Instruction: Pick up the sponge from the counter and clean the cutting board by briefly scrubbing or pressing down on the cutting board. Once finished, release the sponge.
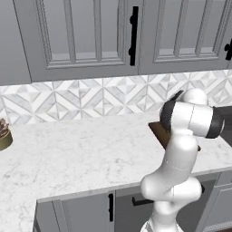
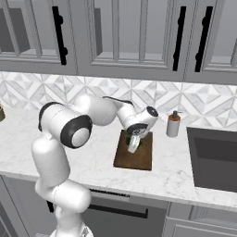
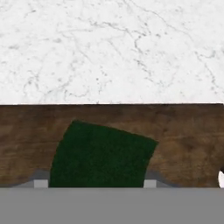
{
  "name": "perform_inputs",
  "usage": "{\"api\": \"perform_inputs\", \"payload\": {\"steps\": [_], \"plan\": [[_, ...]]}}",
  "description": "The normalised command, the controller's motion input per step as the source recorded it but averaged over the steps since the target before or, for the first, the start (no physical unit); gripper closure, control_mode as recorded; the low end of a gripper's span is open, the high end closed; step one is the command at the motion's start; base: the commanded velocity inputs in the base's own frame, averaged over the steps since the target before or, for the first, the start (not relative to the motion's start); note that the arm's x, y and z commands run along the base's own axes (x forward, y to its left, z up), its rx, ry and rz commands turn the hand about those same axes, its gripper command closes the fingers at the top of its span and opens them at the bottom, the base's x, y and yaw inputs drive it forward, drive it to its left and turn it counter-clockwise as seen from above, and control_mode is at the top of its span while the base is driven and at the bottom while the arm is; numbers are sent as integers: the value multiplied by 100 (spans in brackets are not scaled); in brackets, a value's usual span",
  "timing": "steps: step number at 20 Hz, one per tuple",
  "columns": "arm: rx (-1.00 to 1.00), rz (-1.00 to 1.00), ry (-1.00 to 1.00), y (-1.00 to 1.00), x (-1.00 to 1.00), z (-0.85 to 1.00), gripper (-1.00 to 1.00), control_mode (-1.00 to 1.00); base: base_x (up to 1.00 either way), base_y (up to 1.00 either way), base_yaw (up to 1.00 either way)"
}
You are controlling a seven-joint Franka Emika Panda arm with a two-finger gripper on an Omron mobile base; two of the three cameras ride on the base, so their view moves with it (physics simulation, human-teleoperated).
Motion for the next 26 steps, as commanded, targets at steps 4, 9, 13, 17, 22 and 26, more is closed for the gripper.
{"api": "perform_inputs", "payload": {"steps": [4, 9, 13, 17, 22, 26], "plan": [[-16, 12, -19, 78, -62, 24, 100, -100, 0, 0, 0], [-19, 16, -10, 99, -14, 45, 100, -100, 0, 0, 0], [-21, 23, -3, 100, -6, 36, 100, -100, 0, 0, 0], [-6, 13, -2, 79, -19, 7, 100, -100, 0, 0, 0], [0, 1, -6, 41, -24, -16, 100, -100, 0, 0, 0], [0, 5, 0, 29, -2, -7, 100, -100, 0, 0, 0]]}}
